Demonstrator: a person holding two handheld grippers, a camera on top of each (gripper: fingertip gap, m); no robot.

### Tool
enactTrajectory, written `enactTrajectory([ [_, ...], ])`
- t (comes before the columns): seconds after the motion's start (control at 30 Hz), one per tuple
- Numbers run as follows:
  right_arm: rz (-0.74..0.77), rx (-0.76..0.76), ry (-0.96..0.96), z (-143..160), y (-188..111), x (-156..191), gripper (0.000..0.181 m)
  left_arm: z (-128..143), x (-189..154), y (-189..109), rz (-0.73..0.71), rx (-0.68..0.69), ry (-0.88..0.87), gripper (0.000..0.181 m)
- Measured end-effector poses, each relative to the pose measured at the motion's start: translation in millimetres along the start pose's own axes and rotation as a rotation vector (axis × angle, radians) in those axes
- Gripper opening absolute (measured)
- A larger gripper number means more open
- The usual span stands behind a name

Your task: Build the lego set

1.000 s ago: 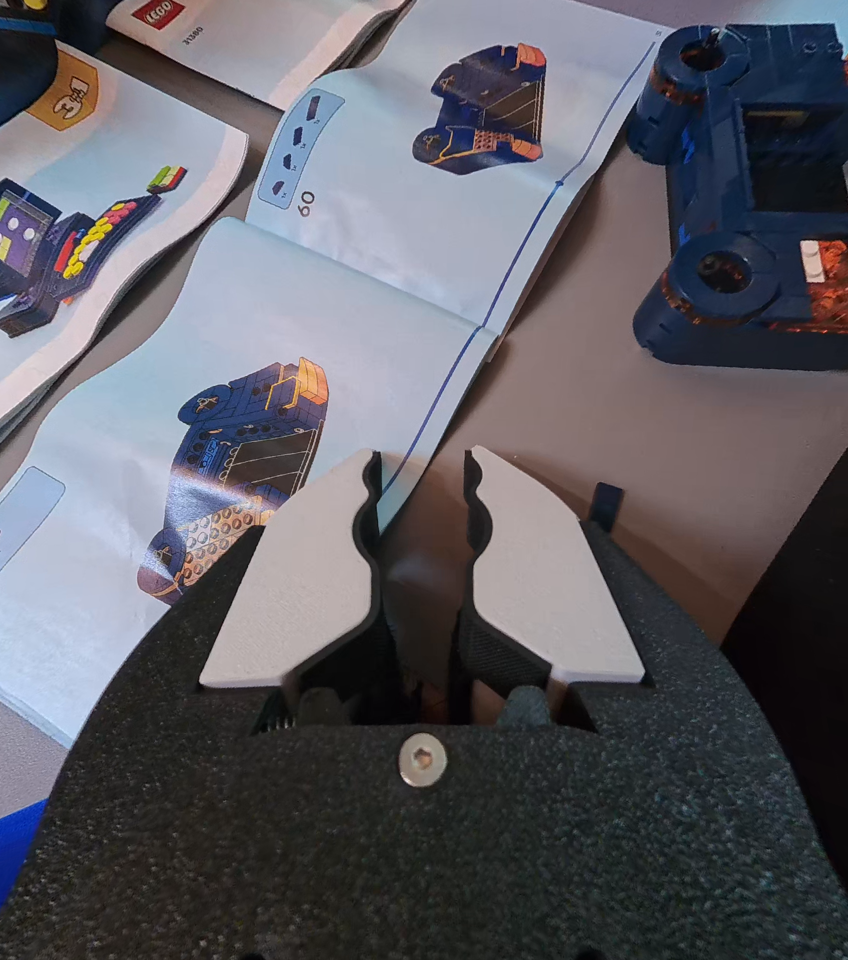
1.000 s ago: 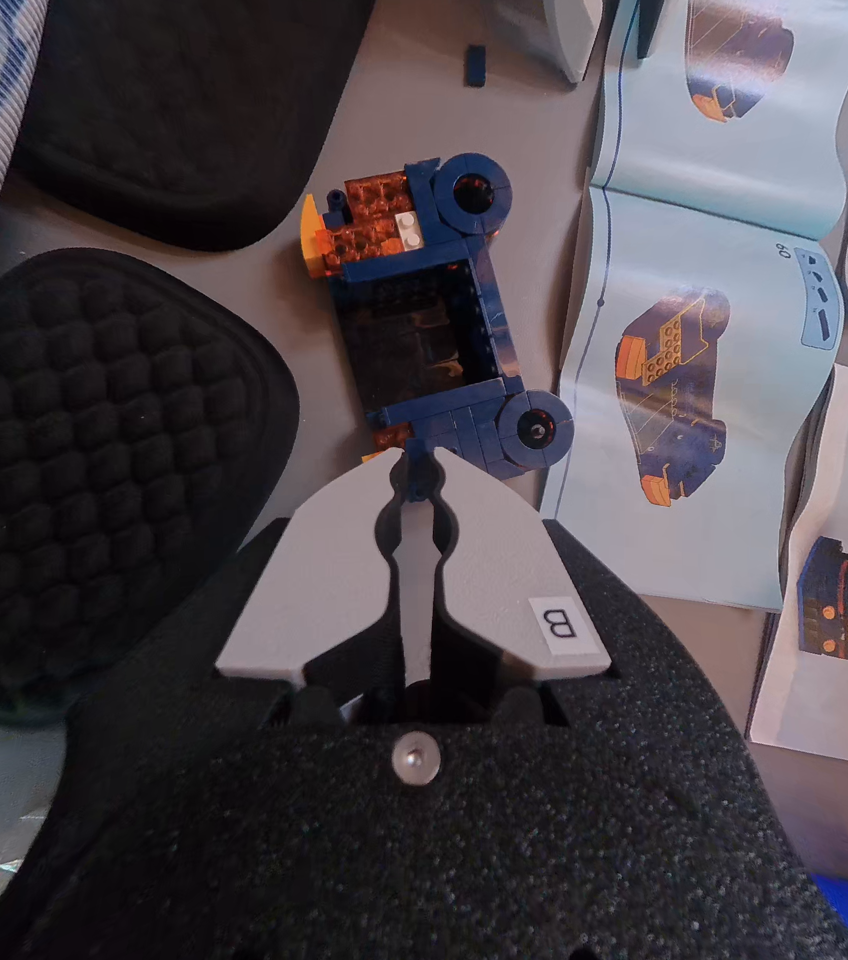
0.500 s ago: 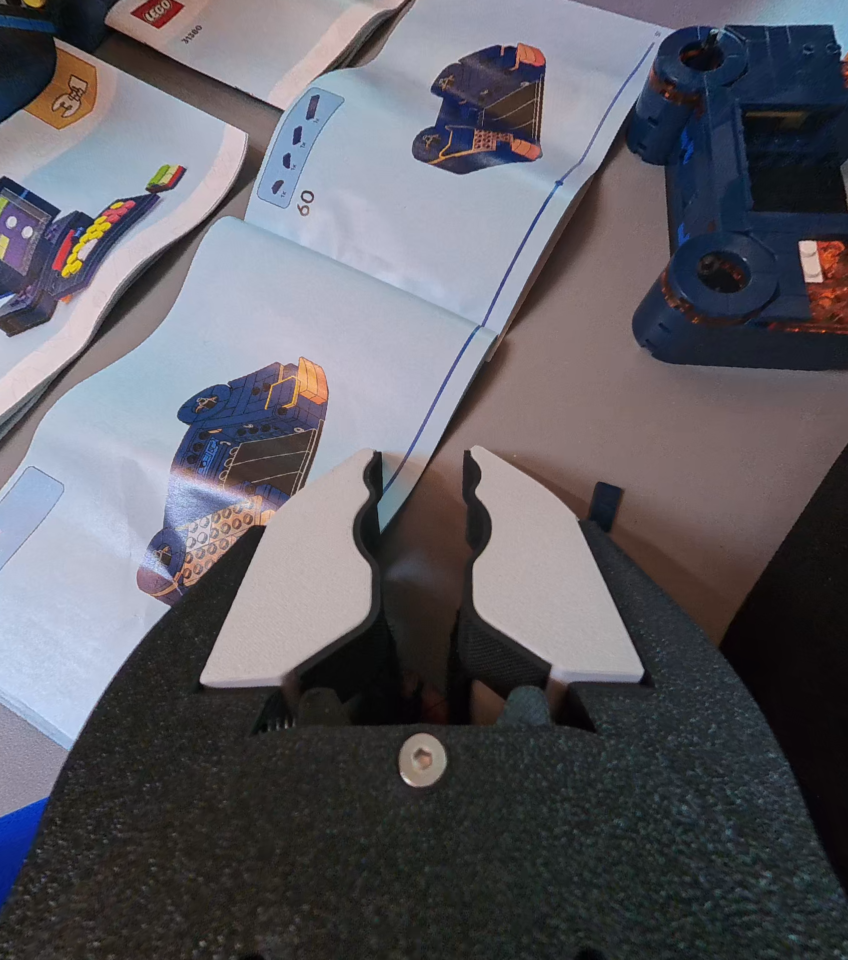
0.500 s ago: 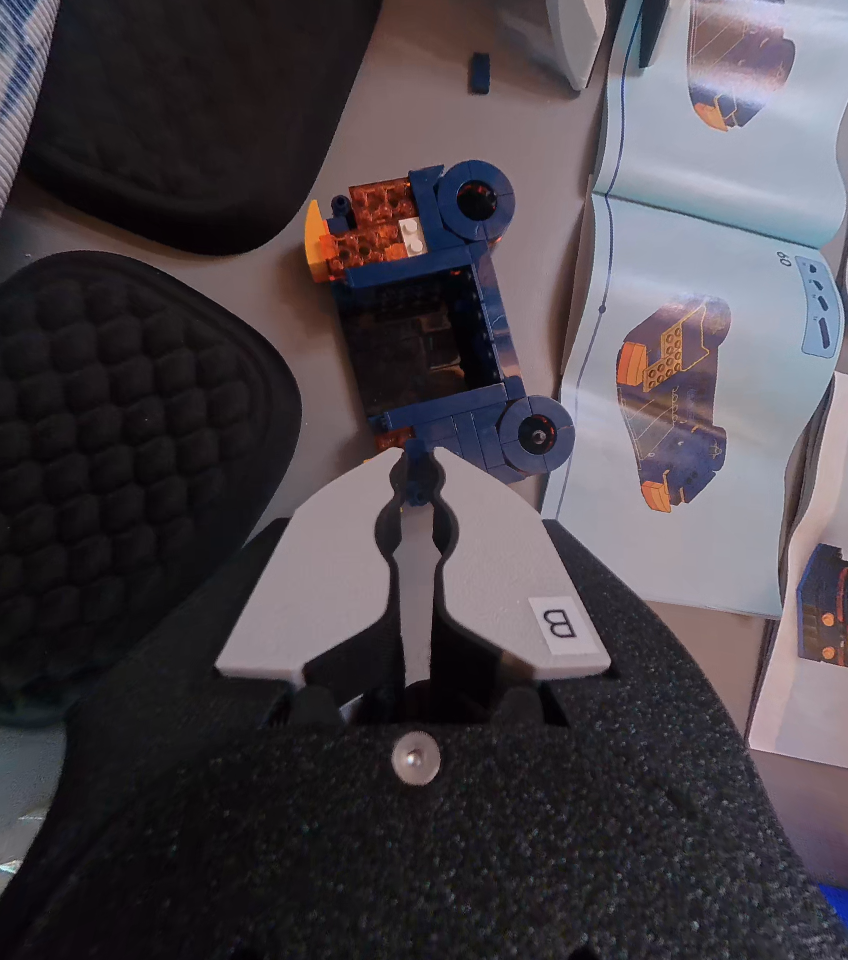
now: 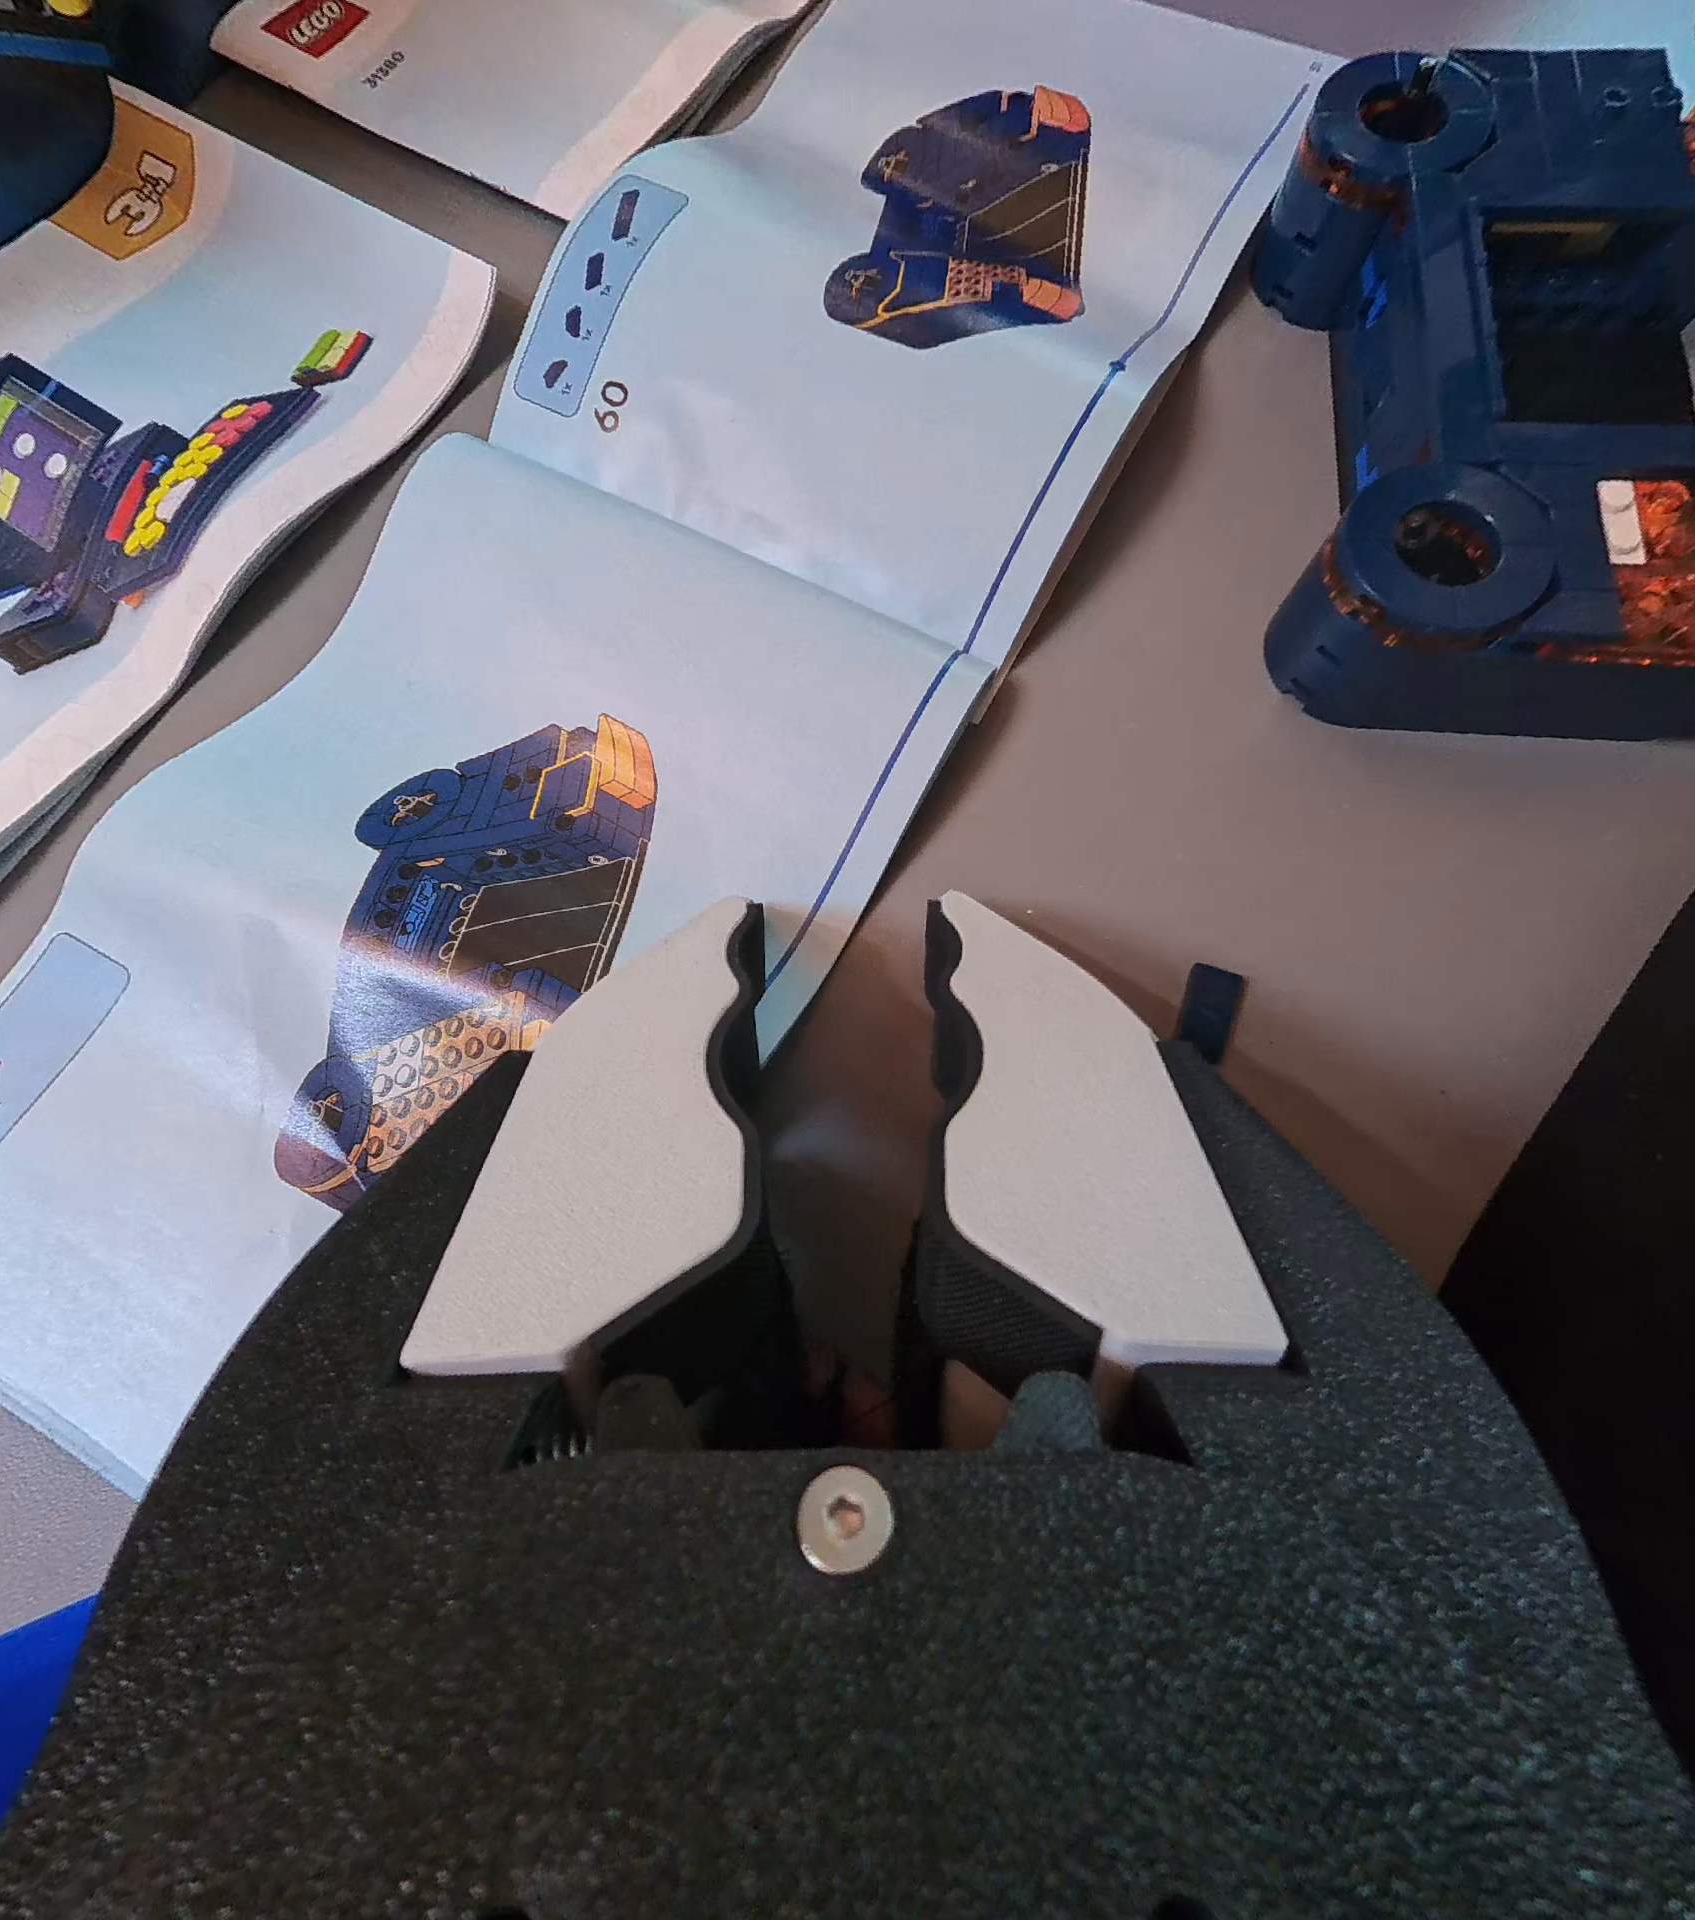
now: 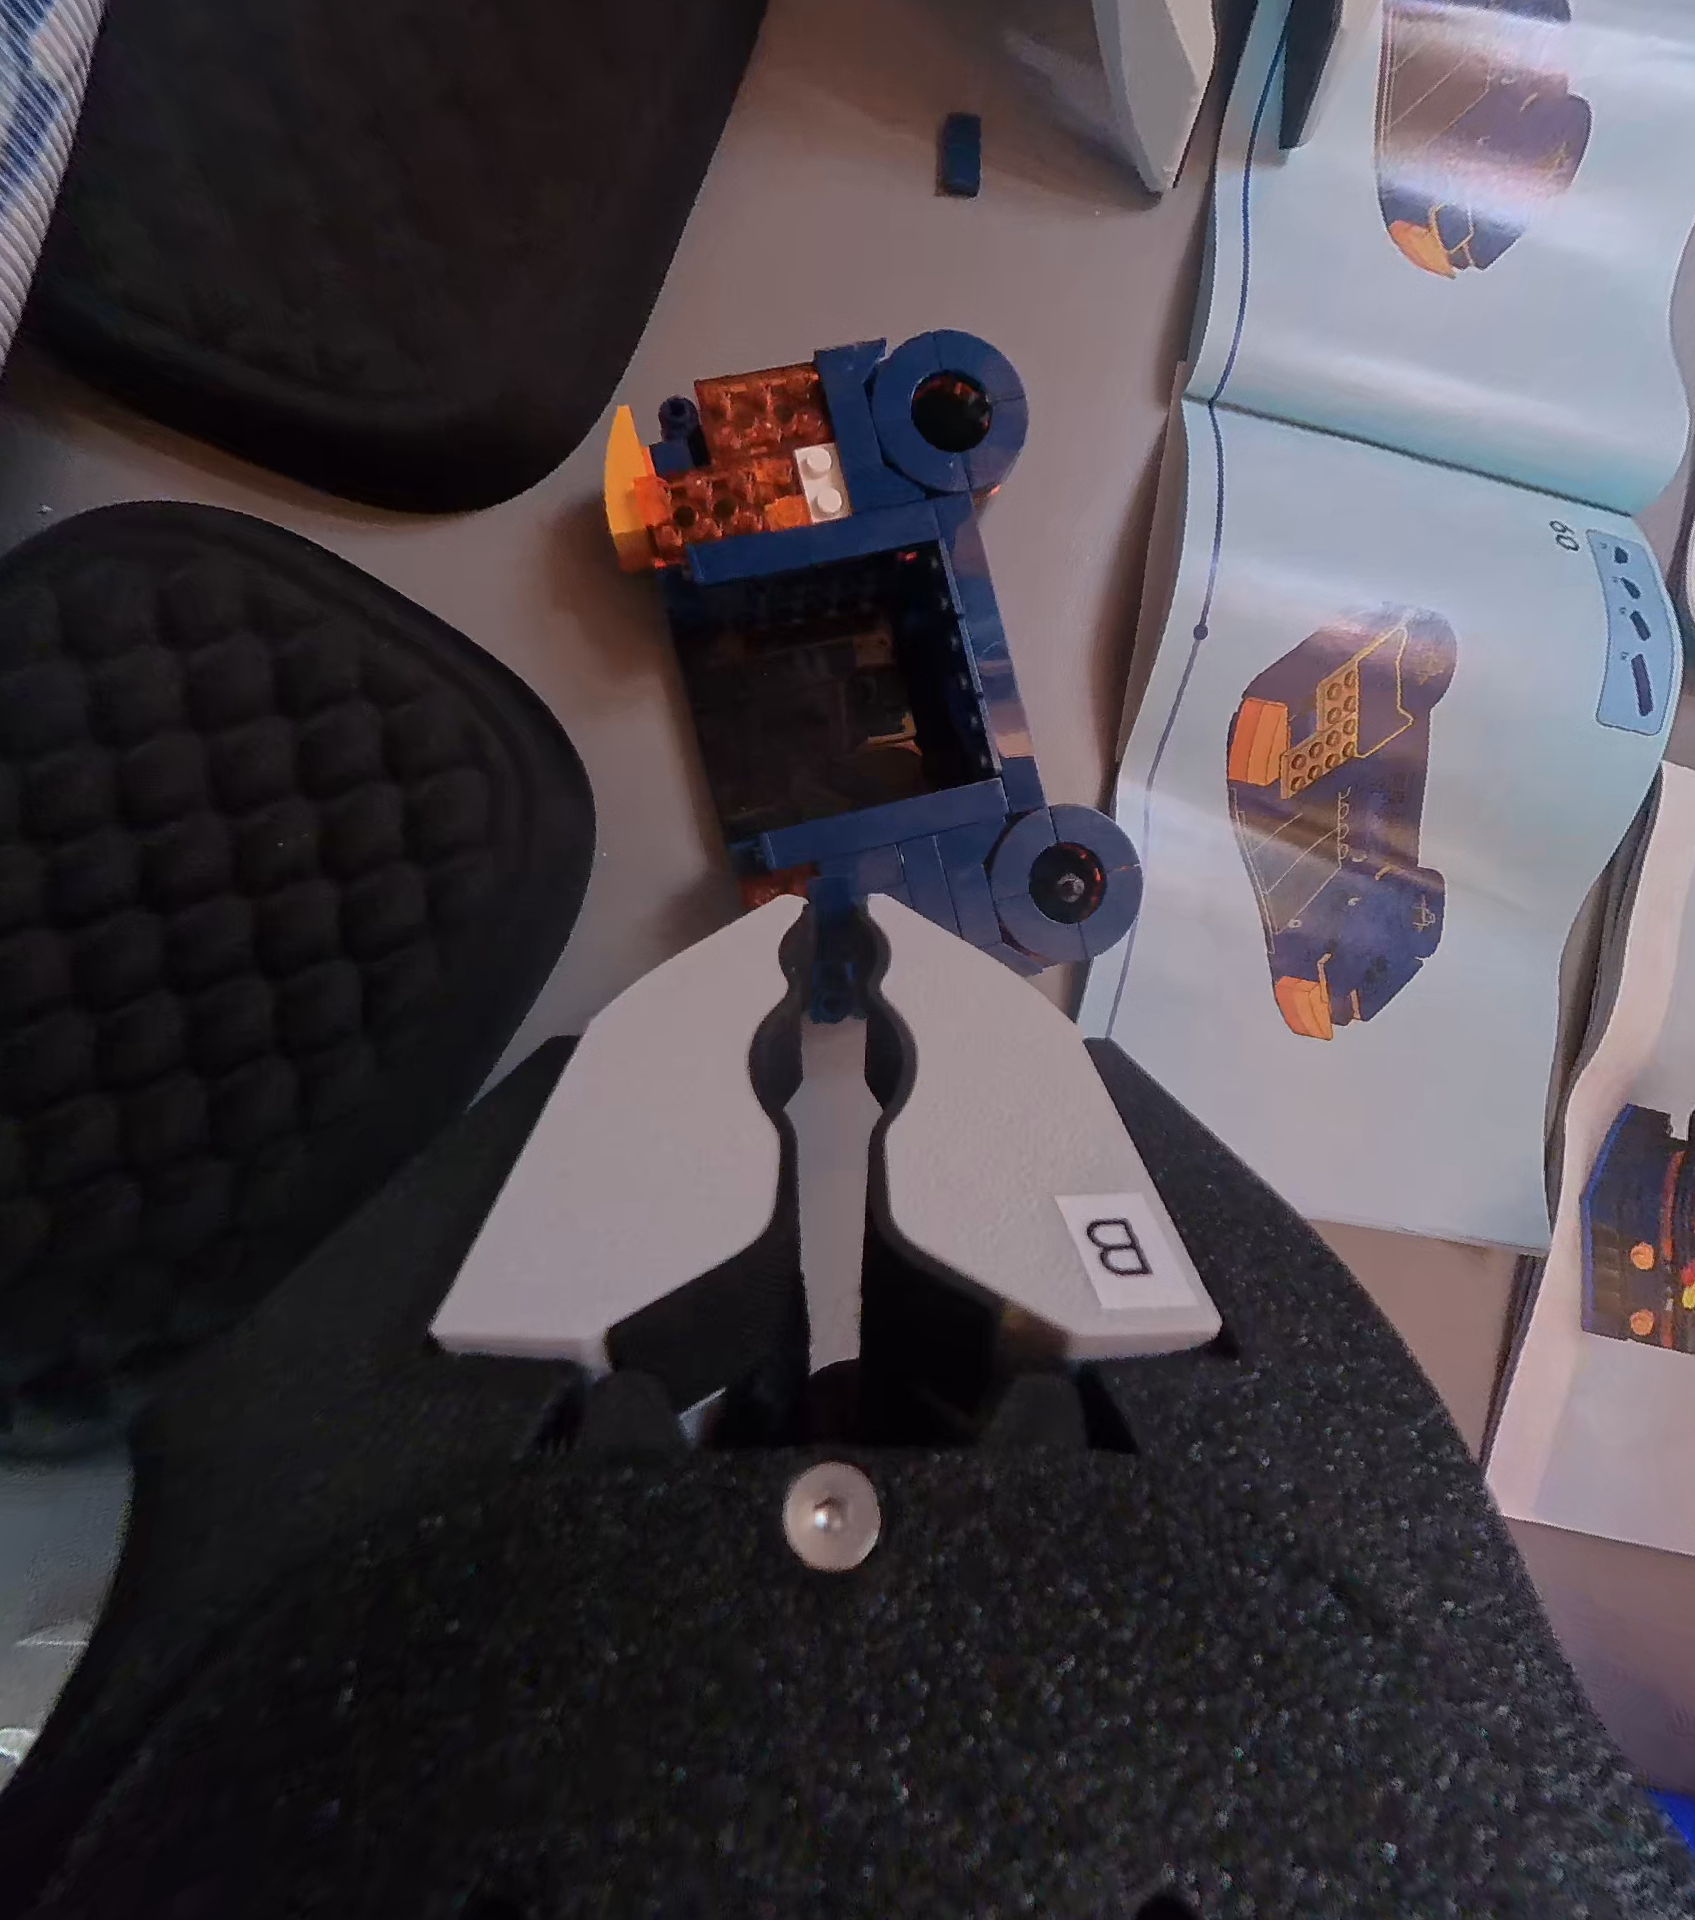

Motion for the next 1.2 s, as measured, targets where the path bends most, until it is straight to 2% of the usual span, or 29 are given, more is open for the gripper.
enactTrajectory([
  [0.63, -0.028, 0.077, -0.143, 0.5, 8.0, 5.6, 0.006, 0.3, 0.2, 0.0, 0.002, -0.001, -0.002, 0.029],
  [1.2, -0.001, 0.054, -0.163, -1.5, 8.9, 3.2, 0.009, 0.7, 0.6, 0.0, 0.003, -0.001, -0.003, 0.029],
])
Point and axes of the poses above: each gripper's, where its closed fingertips meet, y out along the fingers, z out of its underside, x = y × z across the jaws, the point moved 3 cm from there along -y, back along the fingers, and after that the axes turned 4 degrees about -y, right-handed, at the moved point
